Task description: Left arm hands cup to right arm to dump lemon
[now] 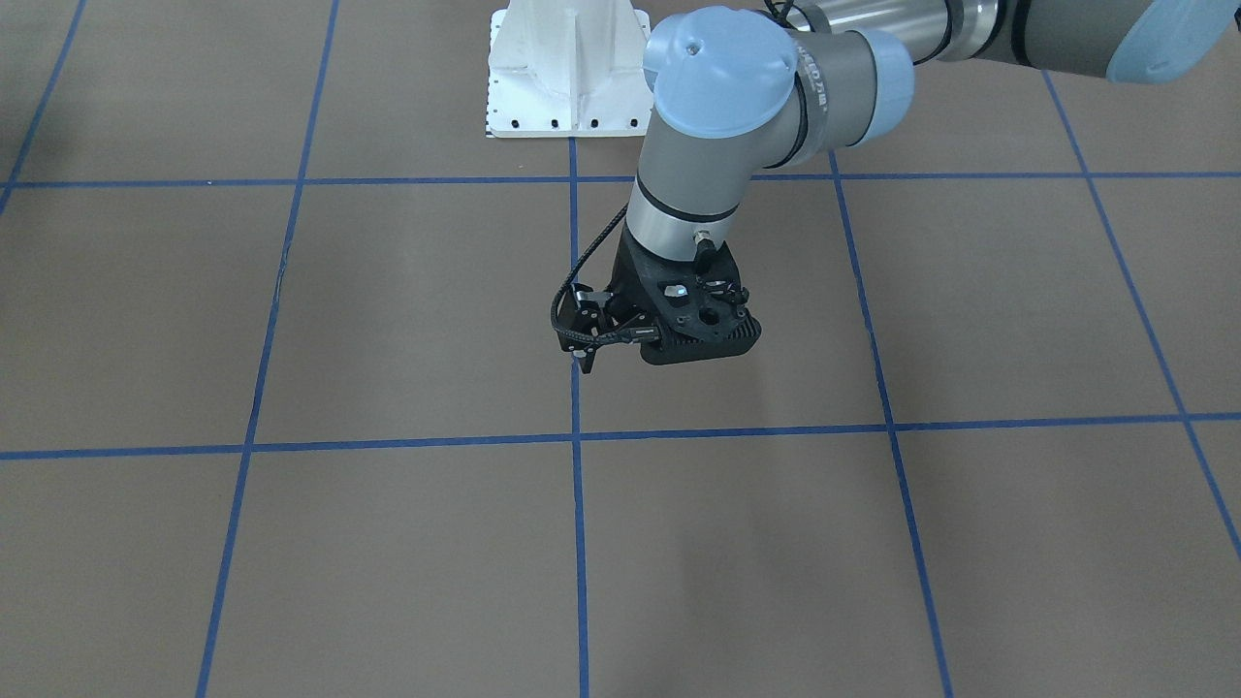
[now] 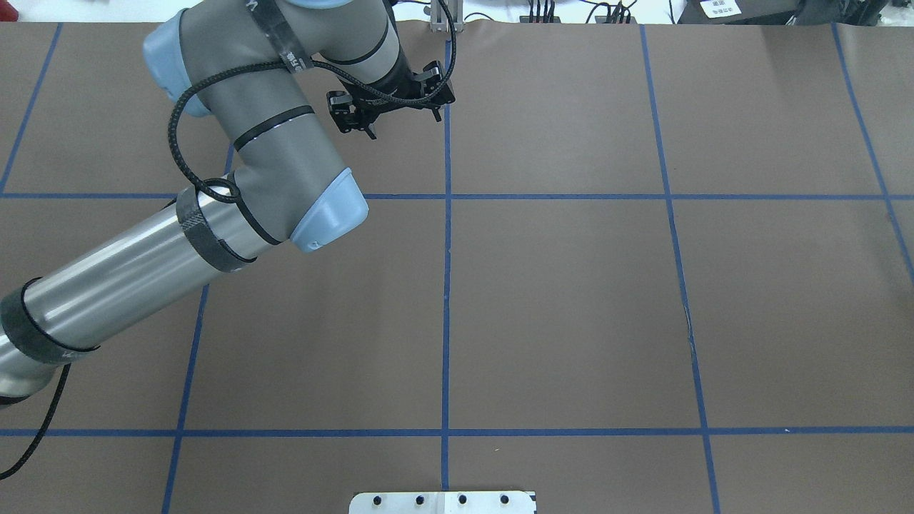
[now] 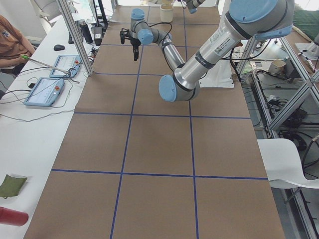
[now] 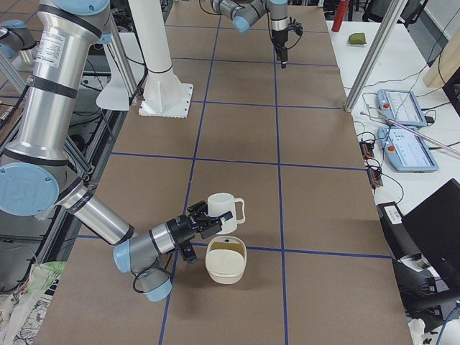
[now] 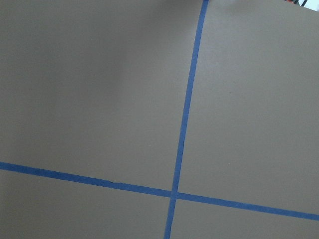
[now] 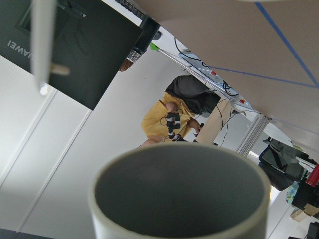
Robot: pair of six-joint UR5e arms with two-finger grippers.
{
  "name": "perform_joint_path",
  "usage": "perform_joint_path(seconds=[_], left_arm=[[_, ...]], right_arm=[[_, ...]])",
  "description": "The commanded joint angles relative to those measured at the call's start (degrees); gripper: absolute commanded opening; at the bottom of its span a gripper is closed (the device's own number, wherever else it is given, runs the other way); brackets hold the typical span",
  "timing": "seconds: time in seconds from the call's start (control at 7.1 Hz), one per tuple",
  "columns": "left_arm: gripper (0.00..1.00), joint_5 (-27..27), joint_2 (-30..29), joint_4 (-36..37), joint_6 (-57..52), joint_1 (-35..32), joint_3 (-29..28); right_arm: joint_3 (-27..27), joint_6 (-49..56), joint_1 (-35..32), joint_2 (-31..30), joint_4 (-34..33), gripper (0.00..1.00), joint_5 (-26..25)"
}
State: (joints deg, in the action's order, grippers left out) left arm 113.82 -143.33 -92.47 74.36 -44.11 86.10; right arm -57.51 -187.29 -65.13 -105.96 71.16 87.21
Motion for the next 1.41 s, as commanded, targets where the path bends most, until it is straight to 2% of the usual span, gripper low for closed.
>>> perform_joint_path(seconds=[0.0,0.28,0.84,1.27], left_arm=[[1.00,-0.3,0.0,0.0,0.0,0.1,0.0],[1.00,-0.3,-0.1,0.0,0.1,0.5,0.0],[1.00,-0.4,-0.1,0.0,0.1,1.2,-0.1],[1.00,-0.4,-0.1,0.0,0.1,1.2,-0.1]], right_arm=[[0.0,0.3,0.0,0.1,0.3,0.22,0.1],[-0.1,6.5,0.0,0.3,0.3,0.22,0.7],[-0.5,32.8,0.1,0.6,0.0,0.21,2.2],[-0.6,48.4,0.3,1.0,-1.1,0.21,2.1]])
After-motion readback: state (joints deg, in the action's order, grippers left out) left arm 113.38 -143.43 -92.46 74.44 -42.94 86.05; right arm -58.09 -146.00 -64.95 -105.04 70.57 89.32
